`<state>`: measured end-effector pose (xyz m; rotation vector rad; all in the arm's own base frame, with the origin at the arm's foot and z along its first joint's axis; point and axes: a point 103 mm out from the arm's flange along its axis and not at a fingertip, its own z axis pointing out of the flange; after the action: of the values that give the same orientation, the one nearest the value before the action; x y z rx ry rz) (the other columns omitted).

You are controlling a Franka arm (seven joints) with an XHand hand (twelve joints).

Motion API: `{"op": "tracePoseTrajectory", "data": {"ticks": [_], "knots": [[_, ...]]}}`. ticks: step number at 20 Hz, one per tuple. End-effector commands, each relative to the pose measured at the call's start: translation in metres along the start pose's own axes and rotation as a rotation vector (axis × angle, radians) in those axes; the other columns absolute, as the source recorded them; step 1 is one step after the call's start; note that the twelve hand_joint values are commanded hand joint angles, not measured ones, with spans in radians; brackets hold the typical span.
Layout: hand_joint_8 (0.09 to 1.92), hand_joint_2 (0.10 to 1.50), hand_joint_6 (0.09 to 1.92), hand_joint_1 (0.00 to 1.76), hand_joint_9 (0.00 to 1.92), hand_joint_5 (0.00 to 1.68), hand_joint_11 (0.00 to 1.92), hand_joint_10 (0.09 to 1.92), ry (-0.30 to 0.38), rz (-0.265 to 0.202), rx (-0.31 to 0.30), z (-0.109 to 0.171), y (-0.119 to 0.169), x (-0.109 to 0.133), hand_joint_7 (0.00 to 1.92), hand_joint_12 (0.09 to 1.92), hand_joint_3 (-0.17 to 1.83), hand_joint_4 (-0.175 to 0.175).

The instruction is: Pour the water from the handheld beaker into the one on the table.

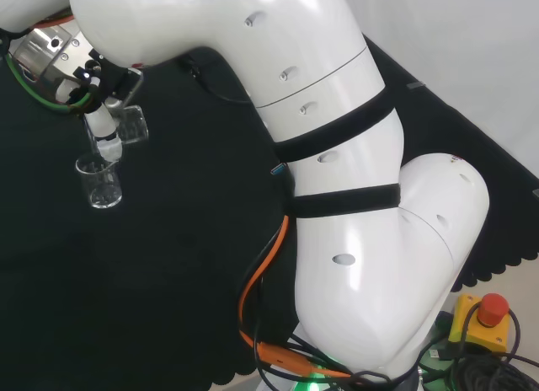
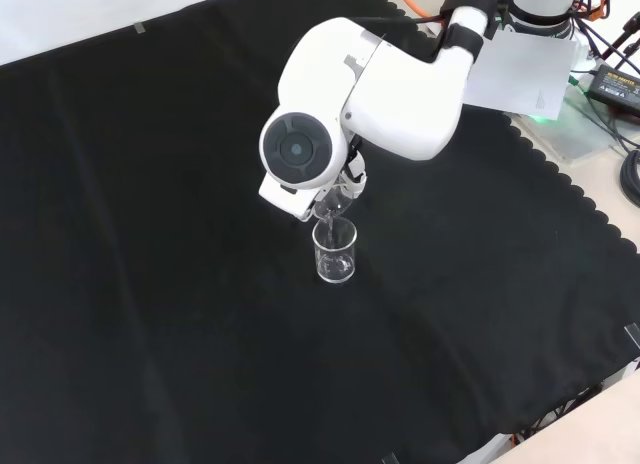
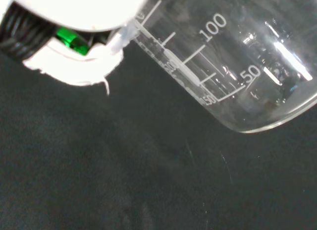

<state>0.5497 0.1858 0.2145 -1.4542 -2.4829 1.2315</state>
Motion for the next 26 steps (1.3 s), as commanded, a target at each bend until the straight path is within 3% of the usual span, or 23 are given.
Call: {"op": "tracePoseTrajectory", "data": {"ticks": [1, 18, 26], "knots": [[0.09, 0.59, 0.55, 1.16, 1.66, 1.35, 1.21, 0.11, 0.016, -0.013, -0.003, 0.0036, -0.0018, -0.0017, 1.80, 0.83, 0.71, 0.175], [0.09, 0.59, 0.56, 1.16, 1.66, 1.35, 1.21, 0.11, 0.041, -0.031, -0.045, -0.0013, -0.0054, 0.0025, 1.80, 0.83, 0.71, 0.175], [0.09, 0.59, 0.56, 1.16, 1.66, 1.34, 1.21, 0.12, 0.119, -0.066, -0.102, 0.0009, -0.0062, -0.0024, 1.80, 0.83, 0.71, 0.175]]}}
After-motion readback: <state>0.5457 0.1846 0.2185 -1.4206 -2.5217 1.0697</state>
